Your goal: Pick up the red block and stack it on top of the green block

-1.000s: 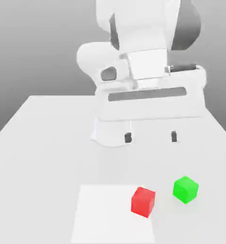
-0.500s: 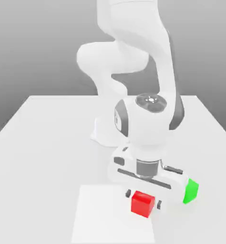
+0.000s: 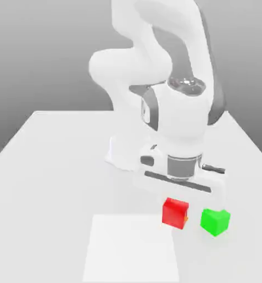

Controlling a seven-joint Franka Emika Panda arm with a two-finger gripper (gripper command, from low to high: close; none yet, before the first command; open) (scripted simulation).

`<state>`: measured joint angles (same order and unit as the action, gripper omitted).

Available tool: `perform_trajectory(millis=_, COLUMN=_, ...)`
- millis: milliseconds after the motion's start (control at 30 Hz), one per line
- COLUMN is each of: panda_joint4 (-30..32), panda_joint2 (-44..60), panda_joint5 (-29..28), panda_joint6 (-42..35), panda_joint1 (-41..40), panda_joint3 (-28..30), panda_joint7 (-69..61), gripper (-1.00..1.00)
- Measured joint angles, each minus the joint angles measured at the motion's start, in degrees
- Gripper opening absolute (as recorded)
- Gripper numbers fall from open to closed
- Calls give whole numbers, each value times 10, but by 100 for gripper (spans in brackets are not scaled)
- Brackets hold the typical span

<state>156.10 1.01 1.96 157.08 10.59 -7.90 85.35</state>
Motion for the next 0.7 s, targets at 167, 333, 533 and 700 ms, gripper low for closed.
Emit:
perform_trajectory(millis=167, panda_joint4=4, panda_joint2=-25, panda_joint5=15, panda_joint6=-20, panda_joint1=46, panda_joint3=-21, panda_joint7=16, gripper=-100)
perform_trajectory(millis=333, panda_joint4=9, panda_joint2=-50, panda_joint5=12, panda_joint6=-39, panda_joint1=85, panda_joint3=-42, panda_joint7=45, gripper=-100)
perform_trajectory(millis=533, panda_joint4=7, panda_joint2=14, panda_joint5=-37, panda_joint6=22, panda_joint1=91, panda_joint3=-49, panda_joint7=93, gripper=-100)
perform_trajectory(millis=700, panda_joint4=5, panda_joint2=55, panda_joint5=-66, panda_joint6=60, panda_joint1=98, panda_joint3=-36, panda_joint7=114, gripper=100)
